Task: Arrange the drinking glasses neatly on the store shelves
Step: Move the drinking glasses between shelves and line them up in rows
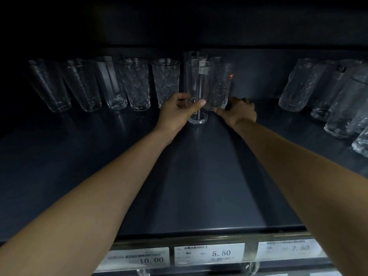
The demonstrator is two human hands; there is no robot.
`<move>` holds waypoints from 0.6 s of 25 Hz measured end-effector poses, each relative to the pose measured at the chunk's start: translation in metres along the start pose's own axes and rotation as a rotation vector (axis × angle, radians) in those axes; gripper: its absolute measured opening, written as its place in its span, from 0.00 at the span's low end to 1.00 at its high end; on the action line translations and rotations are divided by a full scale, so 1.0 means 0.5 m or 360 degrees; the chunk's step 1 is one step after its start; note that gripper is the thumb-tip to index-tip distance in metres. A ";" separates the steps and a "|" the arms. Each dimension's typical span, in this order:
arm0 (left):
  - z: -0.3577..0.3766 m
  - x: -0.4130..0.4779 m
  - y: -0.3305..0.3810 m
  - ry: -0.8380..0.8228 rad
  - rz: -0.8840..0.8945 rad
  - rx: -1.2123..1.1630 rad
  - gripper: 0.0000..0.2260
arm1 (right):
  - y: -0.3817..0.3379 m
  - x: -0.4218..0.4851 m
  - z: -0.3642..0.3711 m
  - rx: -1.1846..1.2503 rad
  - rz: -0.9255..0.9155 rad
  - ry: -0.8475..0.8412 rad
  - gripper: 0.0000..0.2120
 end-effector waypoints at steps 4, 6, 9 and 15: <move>-0.001 -0.001 0.001 0.0000 0.0004 0.0038 0.28 | -0.002 -0.001 0.000 -0.0037 0.0010 -0.0004 0.33; -0.001 -0.004 0.006 0.0005 0.0011 0.0085 0.27 | -0.001 -0.001 0.001 -0.0049 0.0008 0.0001 0.32; 0.000 -0.006 0.009 0.0001 0.0015 0.0096 0.27 | -0.001 0.000 0.002 -0.0050 0.0007 -0.0005 0.31; 0.002 -0.008 0.012 -0.0014 0.0036 0.0152 0.26 | -0.002 0.000 0.002 -0.0041 -0.0005 0.0007 0.29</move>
Point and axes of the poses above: each hand's wrist, its own x-axis towards the middle knuckle, its own z-axis out of the palm, y = z × x, the point moved 6 cm from there along x, towards the middle knuckle, and after that the axes turned 3 degrees about -x, right-handed, at the moved point
